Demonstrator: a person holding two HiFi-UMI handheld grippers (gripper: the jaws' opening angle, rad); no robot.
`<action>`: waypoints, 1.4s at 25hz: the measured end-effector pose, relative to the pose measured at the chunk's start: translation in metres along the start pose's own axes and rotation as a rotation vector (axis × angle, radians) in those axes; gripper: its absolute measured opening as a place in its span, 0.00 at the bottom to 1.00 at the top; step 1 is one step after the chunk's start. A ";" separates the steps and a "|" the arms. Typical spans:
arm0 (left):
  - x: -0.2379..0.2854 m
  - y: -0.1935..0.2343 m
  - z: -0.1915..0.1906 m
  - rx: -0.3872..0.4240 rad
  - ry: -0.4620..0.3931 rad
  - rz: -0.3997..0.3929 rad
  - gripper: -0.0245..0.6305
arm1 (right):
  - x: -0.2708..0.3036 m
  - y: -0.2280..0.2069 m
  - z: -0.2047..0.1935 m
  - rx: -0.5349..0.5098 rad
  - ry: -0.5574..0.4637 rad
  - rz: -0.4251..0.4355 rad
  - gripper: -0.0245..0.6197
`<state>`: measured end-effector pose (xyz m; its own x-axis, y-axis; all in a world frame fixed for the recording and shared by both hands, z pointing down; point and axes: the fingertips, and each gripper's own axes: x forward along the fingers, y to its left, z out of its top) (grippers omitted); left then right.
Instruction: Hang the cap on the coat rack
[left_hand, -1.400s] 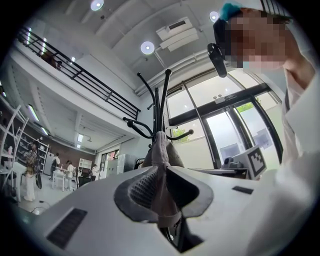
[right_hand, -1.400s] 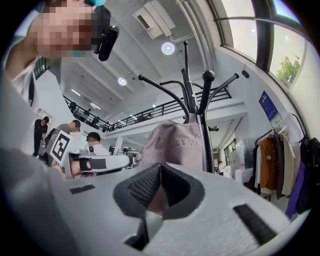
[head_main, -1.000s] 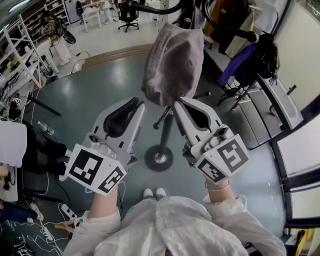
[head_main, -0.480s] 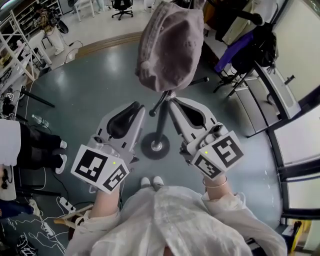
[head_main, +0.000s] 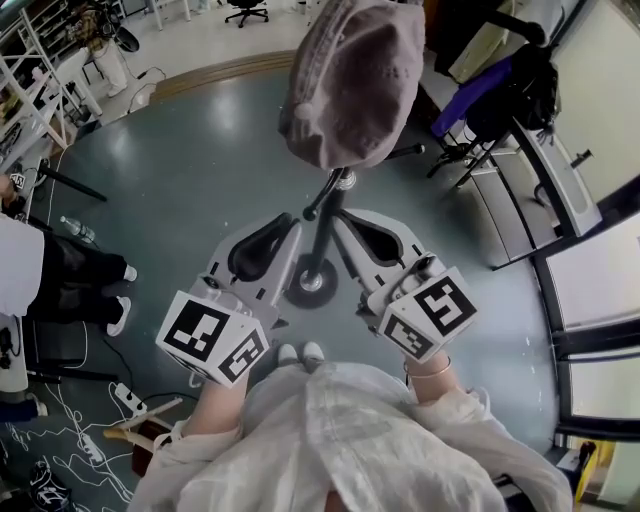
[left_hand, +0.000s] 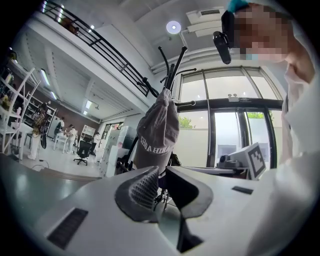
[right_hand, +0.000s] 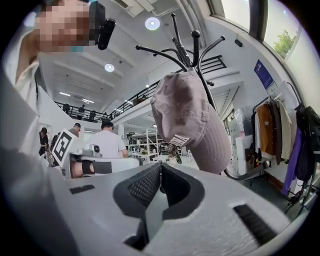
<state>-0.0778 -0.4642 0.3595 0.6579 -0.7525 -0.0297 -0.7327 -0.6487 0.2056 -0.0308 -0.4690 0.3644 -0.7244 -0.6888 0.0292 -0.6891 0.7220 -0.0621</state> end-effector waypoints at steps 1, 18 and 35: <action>0.000 0.000 -0.002 -0.002 0.005 -0.001 0.12 | 0.000 0.001 -0.002 0.005 0.003 0.002 0.04; 0.008 -0.009 -0.027 0.012 0.093 -0.061 0.06 | 0.000 -0.007 -0.029 0.019 0.083 0.018 0.04; 0.013 -0.021 -0.049 0.041 0.142 -0.095 0.06 | -0.003 -0.002 -0.033 -0.028 0.145 0.108 0.04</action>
<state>-0.0456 -0.4548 0.4027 0.7407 -0.6655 0.0921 -0.6703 -0.7227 0.1685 -0.0279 -0.4662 0.3975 -0.7882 -0.5921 0.1675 -0.6060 0.7942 -0.0444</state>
